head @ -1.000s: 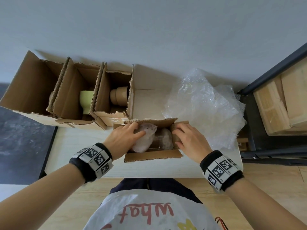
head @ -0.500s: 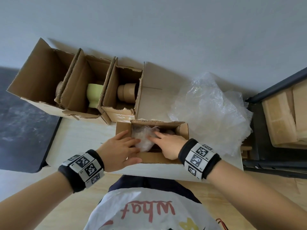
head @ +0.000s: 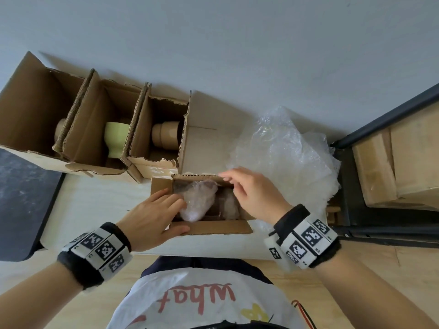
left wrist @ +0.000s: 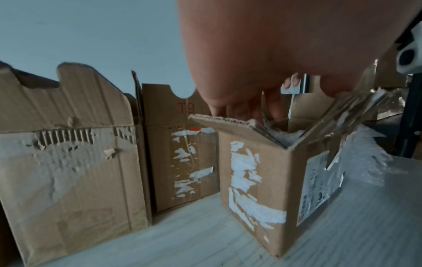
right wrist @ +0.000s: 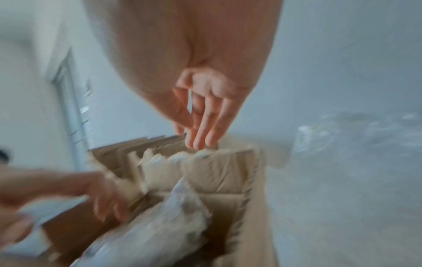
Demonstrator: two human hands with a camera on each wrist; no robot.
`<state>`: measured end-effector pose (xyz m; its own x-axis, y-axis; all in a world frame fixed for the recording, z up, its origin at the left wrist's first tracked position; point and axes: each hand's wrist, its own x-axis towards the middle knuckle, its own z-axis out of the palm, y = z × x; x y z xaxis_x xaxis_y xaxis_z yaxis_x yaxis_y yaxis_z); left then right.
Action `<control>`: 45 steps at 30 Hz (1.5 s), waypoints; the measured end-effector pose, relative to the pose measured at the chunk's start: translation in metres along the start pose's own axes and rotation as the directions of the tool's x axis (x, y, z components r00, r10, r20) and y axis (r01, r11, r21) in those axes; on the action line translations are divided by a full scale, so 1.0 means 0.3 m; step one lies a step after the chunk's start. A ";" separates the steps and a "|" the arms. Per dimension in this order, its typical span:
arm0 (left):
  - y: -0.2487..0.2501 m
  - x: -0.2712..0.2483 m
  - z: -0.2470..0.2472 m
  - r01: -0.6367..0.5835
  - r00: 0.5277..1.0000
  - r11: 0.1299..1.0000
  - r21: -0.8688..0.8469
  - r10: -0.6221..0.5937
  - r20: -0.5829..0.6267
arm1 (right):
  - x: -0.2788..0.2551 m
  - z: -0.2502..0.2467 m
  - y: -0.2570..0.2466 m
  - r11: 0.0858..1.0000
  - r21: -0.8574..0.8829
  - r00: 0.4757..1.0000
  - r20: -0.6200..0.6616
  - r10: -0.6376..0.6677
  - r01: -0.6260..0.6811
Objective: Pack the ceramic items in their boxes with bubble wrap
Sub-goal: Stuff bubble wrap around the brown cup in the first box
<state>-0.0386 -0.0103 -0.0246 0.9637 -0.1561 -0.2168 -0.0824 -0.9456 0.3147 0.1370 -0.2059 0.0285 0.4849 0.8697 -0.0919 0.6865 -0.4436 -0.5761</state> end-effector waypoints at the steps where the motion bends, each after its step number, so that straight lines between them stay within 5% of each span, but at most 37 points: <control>1: 0.004 -0.006 0.000 0.000 1.000 1.000 0.014 -0.001 0.022 | -0.014 -0.031 0.031 1.000 -0.015 0.989 -0.149 0.005 -0.007; 4: 0.005 -0.010 -0.007 -0.024 0.988 0.998 0.056 0.015 0.152 | -0.033 -0.086 0.164 0.972 -0.065 0.919 -0.345 0.191 -0.226; 7: -0.007 -0.002 0.008 -0.024 0.980 0.995 0.098 0.004 0.198 | -0.040 -0.070 0.314 0.839 -0.190 0.858 -0.184 0.480 -0.510; 11: -0.010 0.005 0.018 -0.039 0.979 0.989 0.141 0.010 0.202 | -0.045 -0.005 0.416 0.725 -0.268 0.762 -0.058 0.645 -0.634; 22: 0.000 0.036 -0.017 -0.051 0.961 0.972 0.229 -0.014 0.276 | -0.036 0.039 0.489 0.775 -0.127 0.780 -0.215 0.588 -0.619; 29: -0.020 0.051 0.021 0.000 0.964 0.992 0.129 -0.034 0.263 | -0.076 -0.046 0.495 0.765 0.312 0.674 -0.362 0.644 -0.563; 38: -0.028 0.082 -0.003 -0.024 0.913 0.992 0.123 -0.028 0.407 | -0.143 -0.222 0.413 0.761 0.555 0.572 -0.522 0.633 -0.336; 41: -0.024 0.096 -0.021 -0.011 0.919 0.996 0.088 -0.025 0.394 | -0.141 -0.281 0.359 0.677 0.706 0.502 -0.517 0.693 -0.208; 45: 0.008 0.105 -0.095 0.019 0.994 0.995 -0.099 -0.008 0.106 | -0.119 -0.361 0.269 0.466 0.885 0.511 -0.402 0.760 0.004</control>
<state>-0.0012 -0.0093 -0.0042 0.9319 -0.1779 -0.3161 -0.0389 -0.9155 0.4005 0.2336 -0.2962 0.0733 0.9873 0.0205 -0.1578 -0.1576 -0.0118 -0.9874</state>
